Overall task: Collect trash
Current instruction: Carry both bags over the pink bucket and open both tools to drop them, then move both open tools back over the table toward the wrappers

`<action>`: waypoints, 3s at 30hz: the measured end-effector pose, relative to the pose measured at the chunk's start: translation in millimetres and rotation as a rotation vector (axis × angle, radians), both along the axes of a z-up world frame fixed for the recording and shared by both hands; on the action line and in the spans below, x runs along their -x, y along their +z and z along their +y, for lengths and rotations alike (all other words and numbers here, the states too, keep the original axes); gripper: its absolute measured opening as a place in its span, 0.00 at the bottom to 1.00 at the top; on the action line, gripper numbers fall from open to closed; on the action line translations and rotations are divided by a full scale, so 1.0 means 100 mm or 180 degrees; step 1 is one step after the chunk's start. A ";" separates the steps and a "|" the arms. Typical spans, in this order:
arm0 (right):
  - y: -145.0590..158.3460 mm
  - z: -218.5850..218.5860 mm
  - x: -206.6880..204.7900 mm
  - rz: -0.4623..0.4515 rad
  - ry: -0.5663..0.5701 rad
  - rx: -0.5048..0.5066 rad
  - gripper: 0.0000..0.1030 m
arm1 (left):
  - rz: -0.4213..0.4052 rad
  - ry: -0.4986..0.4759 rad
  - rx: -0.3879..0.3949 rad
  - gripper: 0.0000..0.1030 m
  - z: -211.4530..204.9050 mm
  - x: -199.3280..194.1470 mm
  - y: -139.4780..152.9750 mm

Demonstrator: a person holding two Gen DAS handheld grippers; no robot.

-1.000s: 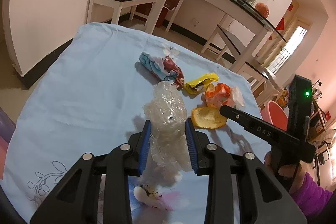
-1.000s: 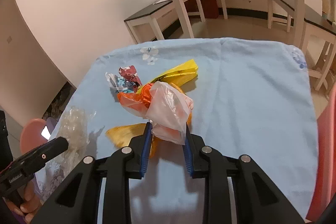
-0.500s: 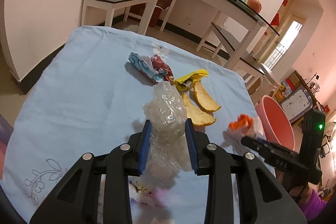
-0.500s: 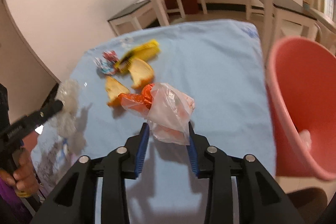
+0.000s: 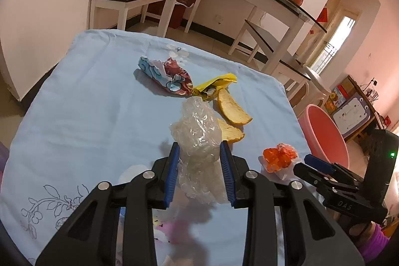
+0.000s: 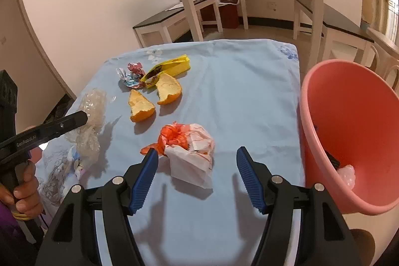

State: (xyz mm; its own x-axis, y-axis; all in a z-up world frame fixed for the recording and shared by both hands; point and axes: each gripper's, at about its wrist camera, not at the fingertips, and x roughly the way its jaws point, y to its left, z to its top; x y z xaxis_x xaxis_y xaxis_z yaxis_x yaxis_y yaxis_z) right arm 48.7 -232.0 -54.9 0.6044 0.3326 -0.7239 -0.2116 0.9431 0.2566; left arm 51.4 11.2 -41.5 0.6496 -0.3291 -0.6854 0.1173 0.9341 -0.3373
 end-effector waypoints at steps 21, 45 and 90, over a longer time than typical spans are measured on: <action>0.30 -0.28 0.20 -0.0325 -0.0188 -0.0132 0.31 | -0.0336 -0.0286 -0.0009 0.31 -0.50 0.02 0.34; 0.35 -1.63 0.62 -0.0544 -0.1415 -0.0039 0.32 | -0.0473 -0.1273 0.0138 0.32 -2.13 -0.12 0.55; 0.28 -1.59 0.56 -0.0468 -0.1353 -0.0194 0.42 | -0.0345 -0.1220 -0.0281 0.43 -2.32 -0.03 0.36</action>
State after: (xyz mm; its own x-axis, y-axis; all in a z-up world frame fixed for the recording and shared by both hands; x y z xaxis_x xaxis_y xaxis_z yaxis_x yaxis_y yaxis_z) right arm -7.5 -390.7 -27.2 0.7914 0.0720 -0.6071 0.1530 0.9381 0.3107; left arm 54.1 -220.7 -5.4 0.5613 -0.5044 -0.6561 0.4930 0.8406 -0.2245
